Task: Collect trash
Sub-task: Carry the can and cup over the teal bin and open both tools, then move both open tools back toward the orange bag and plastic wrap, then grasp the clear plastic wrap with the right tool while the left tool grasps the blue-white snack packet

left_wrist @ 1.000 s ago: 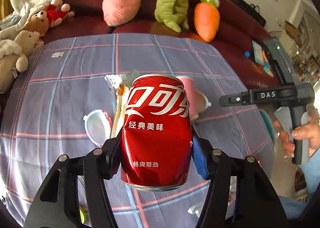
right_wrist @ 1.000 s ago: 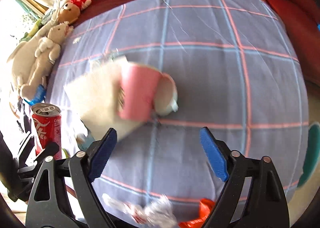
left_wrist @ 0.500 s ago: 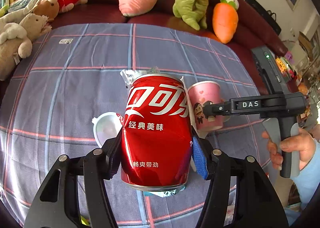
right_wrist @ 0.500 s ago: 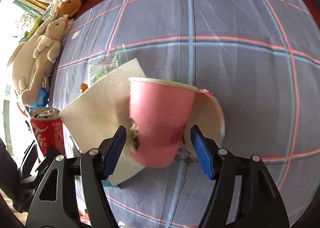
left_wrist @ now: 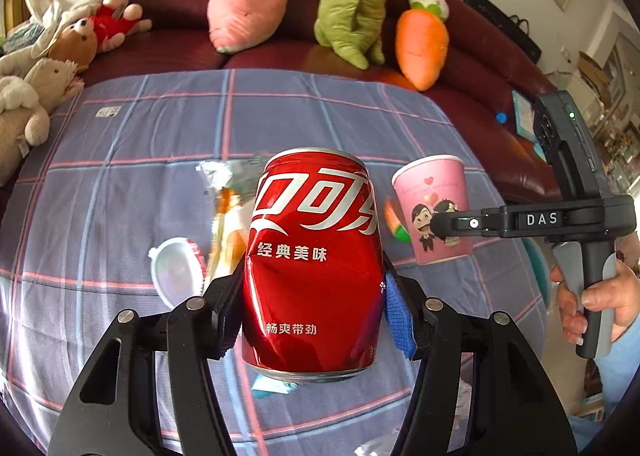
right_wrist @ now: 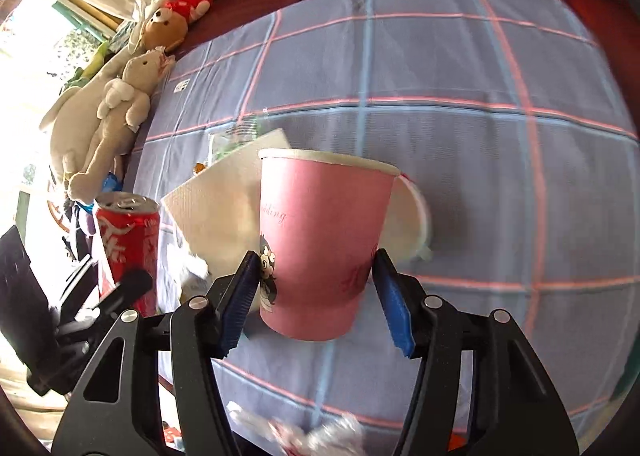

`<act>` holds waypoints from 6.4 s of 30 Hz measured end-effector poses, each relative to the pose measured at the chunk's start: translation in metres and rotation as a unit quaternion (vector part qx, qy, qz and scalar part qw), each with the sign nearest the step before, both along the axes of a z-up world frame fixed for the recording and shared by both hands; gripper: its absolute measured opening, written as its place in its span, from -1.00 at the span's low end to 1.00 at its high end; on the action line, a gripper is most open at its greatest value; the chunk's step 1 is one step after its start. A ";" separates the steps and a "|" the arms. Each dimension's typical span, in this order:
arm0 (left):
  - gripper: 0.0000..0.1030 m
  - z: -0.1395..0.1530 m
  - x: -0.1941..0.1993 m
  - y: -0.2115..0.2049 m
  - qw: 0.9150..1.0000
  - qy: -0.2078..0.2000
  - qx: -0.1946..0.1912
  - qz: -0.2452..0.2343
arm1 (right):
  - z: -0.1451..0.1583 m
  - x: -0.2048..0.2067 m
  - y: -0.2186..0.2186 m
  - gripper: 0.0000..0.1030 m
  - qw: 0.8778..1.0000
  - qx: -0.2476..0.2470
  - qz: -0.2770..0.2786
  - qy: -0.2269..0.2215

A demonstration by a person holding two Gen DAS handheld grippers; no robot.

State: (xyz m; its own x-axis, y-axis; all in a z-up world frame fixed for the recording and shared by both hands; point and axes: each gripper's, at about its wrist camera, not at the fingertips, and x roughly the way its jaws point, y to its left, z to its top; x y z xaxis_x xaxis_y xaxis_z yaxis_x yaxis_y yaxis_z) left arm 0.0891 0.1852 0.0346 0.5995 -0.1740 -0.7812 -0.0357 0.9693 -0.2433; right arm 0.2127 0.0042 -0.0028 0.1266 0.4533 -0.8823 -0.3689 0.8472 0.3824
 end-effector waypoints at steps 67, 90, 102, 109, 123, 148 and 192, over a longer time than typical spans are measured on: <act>0.54 -0.084 0.111 -0.517 0.933 0.090 0.055 -0.344 | -0.049 -0.107 -0.547 0.09 0.918 -0.015 -0.397 -0.021; 0.74 -0.074 0.106 -0.448 0.951 0.089 0.030 -0.293 | -0.064 -0.056 -0.488 0.39 0.945 -0.029 -0.326 0.003; 0.74 -0.065 0.093 -0.412 0.958 0.087 0.029 -0.272 | -0.066 -0.063 -0.476 0.54 0.941 -0.057 -0.332 0.018; 0.74 -0.056 0.079 -0.391 0.959 0.076 0.022 -0.271 | -0.052 -0.075 -0.458 0.55 0.941 -0.070 -0.330 0.011; 0.87 -0.034 0.039 -0.312 0.971 0.049 0.014 -0.234 | -0.020 -0.099 -0.372 0.55 0.959 -0.084 -0.271 -0.014; 0.90 -0.040 -0.038 -0.060 0.998 0.041 0.017 -0.049 | -0.021 -0.144 -0.094 0.55 0.991 -0.124 0.041 -0.026; -0.59 -0.088 -0.020 0.005 0.996 0.074 0.016 0.051 | -0.028 -0.124 -0.053 -0.29 0.996 -0.075 0.027 -0.042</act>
